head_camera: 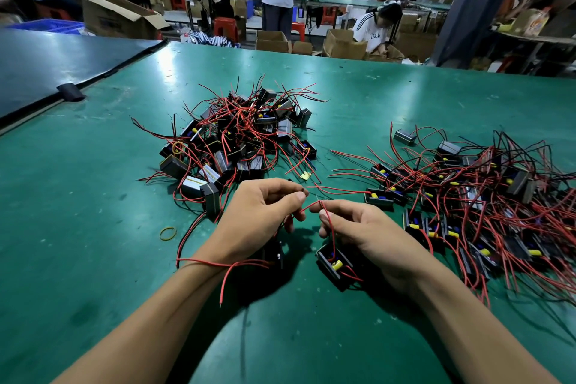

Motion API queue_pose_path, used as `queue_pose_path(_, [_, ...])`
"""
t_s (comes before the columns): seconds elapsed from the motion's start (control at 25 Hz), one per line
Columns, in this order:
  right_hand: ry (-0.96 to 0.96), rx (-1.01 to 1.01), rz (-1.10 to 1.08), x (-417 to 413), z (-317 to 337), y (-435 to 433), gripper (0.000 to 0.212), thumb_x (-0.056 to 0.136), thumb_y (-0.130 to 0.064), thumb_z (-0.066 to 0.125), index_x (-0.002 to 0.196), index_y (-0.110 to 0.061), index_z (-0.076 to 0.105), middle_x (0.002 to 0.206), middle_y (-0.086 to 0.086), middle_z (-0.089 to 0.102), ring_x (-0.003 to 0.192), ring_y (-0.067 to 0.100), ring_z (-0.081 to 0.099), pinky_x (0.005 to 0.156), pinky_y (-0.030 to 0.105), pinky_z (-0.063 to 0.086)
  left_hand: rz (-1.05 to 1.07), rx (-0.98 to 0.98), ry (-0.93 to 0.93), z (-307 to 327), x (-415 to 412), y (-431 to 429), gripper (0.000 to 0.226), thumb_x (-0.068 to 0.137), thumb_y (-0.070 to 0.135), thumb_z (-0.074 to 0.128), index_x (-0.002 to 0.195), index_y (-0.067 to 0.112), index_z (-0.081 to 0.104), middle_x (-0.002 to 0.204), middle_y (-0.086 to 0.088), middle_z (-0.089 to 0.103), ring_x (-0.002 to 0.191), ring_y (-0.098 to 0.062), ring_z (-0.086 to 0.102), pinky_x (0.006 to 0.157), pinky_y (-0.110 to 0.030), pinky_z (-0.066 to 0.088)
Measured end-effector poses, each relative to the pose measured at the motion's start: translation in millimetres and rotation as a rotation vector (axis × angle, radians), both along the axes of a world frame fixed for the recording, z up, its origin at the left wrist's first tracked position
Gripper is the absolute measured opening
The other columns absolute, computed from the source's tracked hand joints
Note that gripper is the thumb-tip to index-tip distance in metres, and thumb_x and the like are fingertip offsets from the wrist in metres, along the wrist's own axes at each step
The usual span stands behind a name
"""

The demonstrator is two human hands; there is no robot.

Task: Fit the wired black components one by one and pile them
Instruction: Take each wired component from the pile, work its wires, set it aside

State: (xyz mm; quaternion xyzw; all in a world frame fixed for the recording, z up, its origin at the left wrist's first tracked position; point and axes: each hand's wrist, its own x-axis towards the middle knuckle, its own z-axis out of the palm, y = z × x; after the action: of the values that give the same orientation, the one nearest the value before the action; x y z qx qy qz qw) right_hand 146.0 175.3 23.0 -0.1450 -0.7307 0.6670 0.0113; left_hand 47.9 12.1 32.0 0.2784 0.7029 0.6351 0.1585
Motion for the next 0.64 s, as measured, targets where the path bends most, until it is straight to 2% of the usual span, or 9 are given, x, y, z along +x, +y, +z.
queue_pose_path(0.12, [0.05,-0.043,-0.025,-0.6,-1.0,-1.6,0.019,0.1,-0.02,0.057,0.109,-0.01,0.071,0.076,-0.001,0.068,0.049,0.008,0.041,0.046,0.014,0.036,-0.014,0.014,-0.041,-1.9,1.0,2.2,0.009,0.091,0.006,0.065,0.097,0.0,0.069,0.067,-0.009,0.071,0.052,-0.014,0.055,0.051,-0.02,0.049])
queue_pose_path(0.24, [0.101,-0.071,-0.014,0.4,-2.4,-1.2,0.017,0.096,-0.019,0.062,0.105,-0.009,0.072,0.078,0.001,0.07,0.049,0.008,0.047,0.048,0.015,0.041,-0.034,0.002,-0.038,-1.5,2.2,3.3,0.009,0.09,0.008,0.066,0.097,0.002,0.069,0.07,-0.011,0.073,0.057,-0.015,0.056,0.054,-0.018,0.048])
queue_pose_path(0.44, [0.141,-0.074,-0.018,1.6,-1.5,0.8,0.025,0.081,-0.032,0.07,0.096,-0.014,0.076,0.079,0.005,0.072,0.052,0.009,0.05,0.05,0.015,0.042,-0.095,0.003,-0.032,2.6,2.8,0.7,0.006,0.089,0.008,0.067,0.091,0.006,0.073,0.074,-0.014,0.073,0.065,-0.017,0.061,0.06,-0.021,0.05])
queue_pose_path(0.64, [0.148,-0.033,-0.022,2.1,-1.7,3.2,0.021,0.081,-0.034,0.071,0.094,-0.019,0.078,0.079,0.005,0.074,0.051,0.007,0.052,0.048,0.016,0.043,-0.091,0.013,0.0,3.1,3.1,0.7,0.009,0.09,0.006,0.066,0.092,0.003,0.074,0.072,-0.012,0.072,0.064,-0.014,0.061,0.058,-0.018,0.05])
